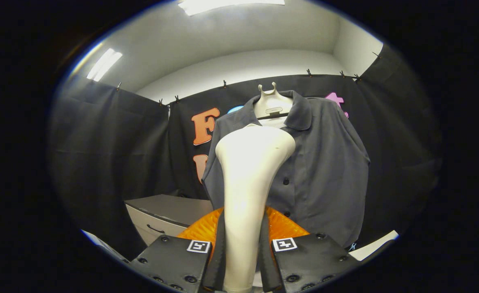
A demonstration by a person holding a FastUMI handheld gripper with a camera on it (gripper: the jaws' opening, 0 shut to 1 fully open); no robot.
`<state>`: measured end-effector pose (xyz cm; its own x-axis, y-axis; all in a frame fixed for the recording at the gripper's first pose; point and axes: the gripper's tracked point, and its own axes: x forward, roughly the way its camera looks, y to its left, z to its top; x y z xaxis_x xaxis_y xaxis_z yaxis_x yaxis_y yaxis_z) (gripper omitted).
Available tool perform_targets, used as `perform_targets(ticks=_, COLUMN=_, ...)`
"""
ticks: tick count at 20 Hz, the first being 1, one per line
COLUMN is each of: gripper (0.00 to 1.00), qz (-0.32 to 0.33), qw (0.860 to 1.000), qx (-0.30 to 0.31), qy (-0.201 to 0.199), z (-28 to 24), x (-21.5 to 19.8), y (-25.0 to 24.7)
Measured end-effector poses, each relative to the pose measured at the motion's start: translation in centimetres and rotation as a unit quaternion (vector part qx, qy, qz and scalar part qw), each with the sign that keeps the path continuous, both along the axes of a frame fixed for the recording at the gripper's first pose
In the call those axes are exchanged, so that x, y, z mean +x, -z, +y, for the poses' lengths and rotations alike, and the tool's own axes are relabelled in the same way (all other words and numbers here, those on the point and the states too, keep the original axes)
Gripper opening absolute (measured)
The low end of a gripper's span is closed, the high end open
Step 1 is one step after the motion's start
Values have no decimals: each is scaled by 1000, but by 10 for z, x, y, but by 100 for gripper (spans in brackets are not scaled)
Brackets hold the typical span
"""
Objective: Iron the clothes twice with a garment steamer, once on the left side and once on the right side.
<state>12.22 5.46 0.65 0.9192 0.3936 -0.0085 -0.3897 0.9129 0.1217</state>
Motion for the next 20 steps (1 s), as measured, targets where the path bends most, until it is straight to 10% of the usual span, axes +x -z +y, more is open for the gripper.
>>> perform_targets(ticks=20, gripper=42, qz=34, qw=999, qx=-15, qy=-28, z=59, x=74, y=38)
